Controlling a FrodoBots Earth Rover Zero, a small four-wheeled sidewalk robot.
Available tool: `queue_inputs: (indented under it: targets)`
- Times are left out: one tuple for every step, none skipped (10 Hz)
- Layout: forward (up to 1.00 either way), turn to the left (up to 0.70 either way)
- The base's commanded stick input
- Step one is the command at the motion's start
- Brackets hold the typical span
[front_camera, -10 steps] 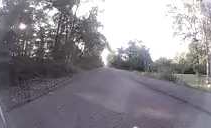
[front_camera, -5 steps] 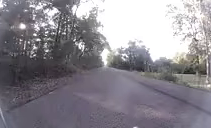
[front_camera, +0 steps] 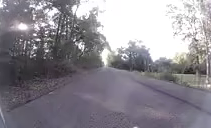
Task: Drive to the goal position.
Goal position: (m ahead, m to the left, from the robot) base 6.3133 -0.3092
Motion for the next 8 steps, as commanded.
queue_inputs:
  targets:
    - [0.06,0.00]
    - [0.06,0.00]
    - [0.06,0.00]
    - [0.06,0.00]
    - [0.05,0.00]
    - [0.06,0.00]
    - [0.06,0.00]
    - [0.06,0.00]
